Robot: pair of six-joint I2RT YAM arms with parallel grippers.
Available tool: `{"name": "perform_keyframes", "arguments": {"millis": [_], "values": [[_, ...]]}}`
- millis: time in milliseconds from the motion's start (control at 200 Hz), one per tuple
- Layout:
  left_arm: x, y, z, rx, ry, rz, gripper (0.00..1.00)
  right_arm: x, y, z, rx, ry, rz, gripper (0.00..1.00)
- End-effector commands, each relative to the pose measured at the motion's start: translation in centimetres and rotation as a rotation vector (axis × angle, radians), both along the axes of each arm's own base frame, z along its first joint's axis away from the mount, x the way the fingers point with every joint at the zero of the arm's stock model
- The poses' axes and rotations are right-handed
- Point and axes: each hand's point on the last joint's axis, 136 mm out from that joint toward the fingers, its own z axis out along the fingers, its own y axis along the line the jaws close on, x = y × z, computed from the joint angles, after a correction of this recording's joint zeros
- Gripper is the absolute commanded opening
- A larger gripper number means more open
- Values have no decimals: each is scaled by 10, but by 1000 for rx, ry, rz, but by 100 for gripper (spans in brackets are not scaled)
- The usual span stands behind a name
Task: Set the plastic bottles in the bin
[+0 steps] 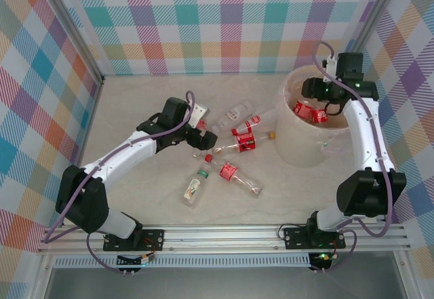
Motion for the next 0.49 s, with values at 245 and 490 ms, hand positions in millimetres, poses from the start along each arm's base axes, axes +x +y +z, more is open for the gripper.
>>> {"name": "perform_keyframes", "arguments": {"millis": [245,490], "values": [[13,6,-13,73,44,95,100,-68,2,103,-20,-198,-10,92],[19,13,-34,117,117,173,100,-120,41,136,187,-308,97,96]]}}
